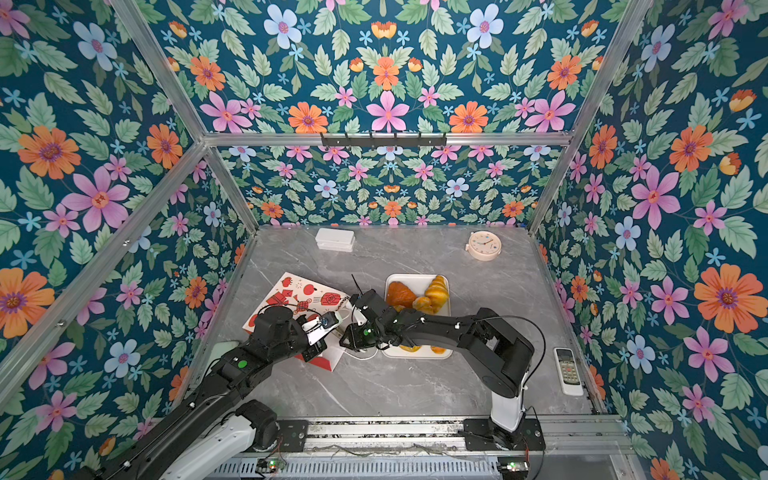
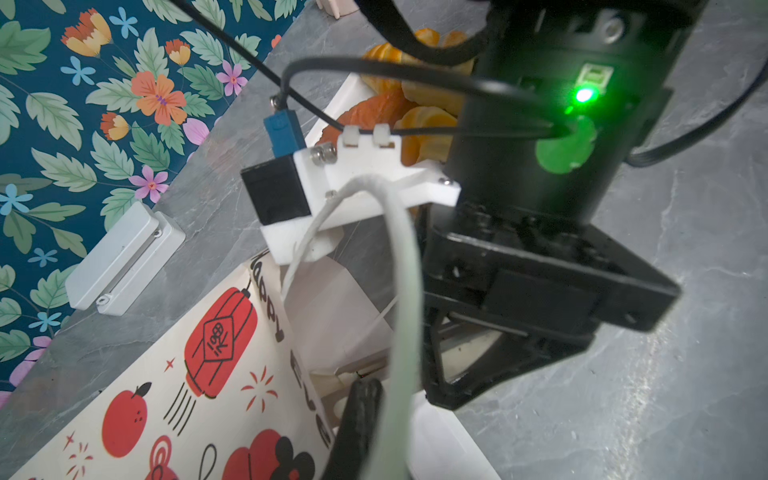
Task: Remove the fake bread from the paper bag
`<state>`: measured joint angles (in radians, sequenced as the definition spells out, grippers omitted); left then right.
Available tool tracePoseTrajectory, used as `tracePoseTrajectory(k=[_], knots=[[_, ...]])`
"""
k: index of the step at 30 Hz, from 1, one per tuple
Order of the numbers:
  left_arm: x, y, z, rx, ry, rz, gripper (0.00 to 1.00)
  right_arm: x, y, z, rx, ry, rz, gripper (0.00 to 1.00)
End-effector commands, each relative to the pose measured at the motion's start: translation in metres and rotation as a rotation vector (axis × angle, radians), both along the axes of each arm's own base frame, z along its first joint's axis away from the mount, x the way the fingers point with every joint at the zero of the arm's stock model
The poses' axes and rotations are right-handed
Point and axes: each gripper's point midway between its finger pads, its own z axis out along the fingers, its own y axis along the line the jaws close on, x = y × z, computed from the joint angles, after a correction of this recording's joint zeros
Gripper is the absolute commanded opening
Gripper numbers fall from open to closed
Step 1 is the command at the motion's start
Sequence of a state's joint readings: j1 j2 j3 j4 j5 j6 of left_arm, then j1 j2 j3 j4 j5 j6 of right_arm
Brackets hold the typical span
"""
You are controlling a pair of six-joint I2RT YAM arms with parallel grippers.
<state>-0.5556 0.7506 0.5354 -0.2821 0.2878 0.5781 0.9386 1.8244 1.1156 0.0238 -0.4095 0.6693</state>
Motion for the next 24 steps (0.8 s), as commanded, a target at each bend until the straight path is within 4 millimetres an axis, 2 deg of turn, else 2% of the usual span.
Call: tracePoseTrajectory(k=[1,6,9,11,15,24], knots=[[0.003,-0.003,0.009,-0.021,-0.025,-0.003,0.00,0.005,0.003,0.005,0.015,-0.040,0.004,0.28],[0.004,-0.002,0.009,-0.021,-0.029,0.001,0.00,0.002,-0.004,0.006,0.007,-0.052,-0.005,0.21],[0.006,-0.002,0.010,-0.028,-0.039,0.010,0.00,-0.001,-0.015,0.008,-0.012,-0.066,-0.017,0.19],[0.008,-0.001,0.011,-0.031,-0.043,0.025,0.00,-0.005,-0.026,0.009,-0.032,-0.072,-0.025,0.19],[0.012,-0.001,0.013,-0.045,-0.050,0.043,0.00,-0.019,-0.049,0.026,-0.036,-0.086,-0.032,0.18],[0.024,0.004,0.018,-0.077,-0.089,0.122,0.00,-0.058,-0.106,0.045,-0.105,-0.075,-0.019,0.19]])
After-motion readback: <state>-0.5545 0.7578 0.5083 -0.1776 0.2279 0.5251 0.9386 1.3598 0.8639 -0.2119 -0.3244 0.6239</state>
